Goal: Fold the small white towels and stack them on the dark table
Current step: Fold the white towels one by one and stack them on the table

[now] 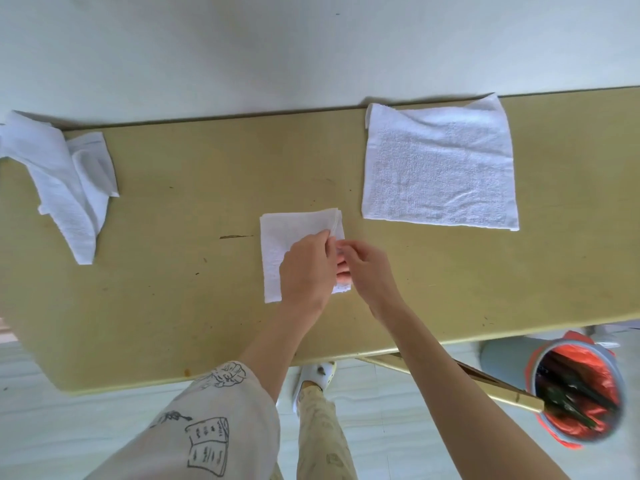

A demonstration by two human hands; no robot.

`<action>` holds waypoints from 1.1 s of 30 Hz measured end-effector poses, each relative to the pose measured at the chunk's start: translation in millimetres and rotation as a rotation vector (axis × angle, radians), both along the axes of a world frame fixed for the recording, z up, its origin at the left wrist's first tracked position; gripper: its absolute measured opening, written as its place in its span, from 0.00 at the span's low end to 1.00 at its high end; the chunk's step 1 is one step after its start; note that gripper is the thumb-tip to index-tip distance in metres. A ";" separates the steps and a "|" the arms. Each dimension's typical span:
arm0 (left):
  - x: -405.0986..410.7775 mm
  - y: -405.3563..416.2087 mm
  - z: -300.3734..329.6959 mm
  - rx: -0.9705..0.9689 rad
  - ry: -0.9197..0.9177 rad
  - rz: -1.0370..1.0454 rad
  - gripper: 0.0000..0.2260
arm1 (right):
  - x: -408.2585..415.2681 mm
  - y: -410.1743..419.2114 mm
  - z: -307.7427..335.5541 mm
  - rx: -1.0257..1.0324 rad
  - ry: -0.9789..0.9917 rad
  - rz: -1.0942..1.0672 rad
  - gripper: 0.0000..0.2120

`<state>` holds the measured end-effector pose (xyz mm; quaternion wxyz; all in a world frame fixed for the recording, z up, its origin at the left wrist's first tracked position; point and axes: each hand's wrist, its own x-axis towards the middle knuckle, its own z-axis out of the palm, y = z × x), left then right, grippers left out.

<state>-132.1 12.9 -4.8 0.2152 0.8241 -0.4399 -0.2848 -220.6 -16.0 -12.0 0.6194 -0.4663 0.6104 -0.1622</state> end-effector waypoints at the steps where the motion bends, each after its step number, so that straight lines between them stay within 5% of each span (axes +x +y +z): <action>1: 0.6 0.2 -0.5 -0.017 0.011 -0.024 0.14 | -0.2 -0.3 0.2 -0.016 0.011 0.005 0.10; 5: 7.8 11.4 -0.7 -0.114 0.182 -0.045 0.12 | -1.8 -1.4 2.0 -0.128 0.120 0.012 0.17; 11: 29.8 48.6 -20.2 -0.270 -0.250 -0.141 0.15 | -1.1 -4.6 6.9 -0.150 0.208 0.007 0.07; 15: 39.1 59.2 -32.6 -0.276 -0.377 -0.250 0.15 | -3.2 -7.0 5.0 -0.148 0.258 0.029 0.05; 29: 56.6 63.7 -44.3 0.047 -0.529 -0.506 0.24 | 0.3 -7.0 0.9 -0.275 0.382 0.077 0.04; 33: 60.8 62.0 -46.2 0.062 -0.568 -0.566 0.28 | 9.5 9.0 -0.7 -0.777 0.536 0.224 0.14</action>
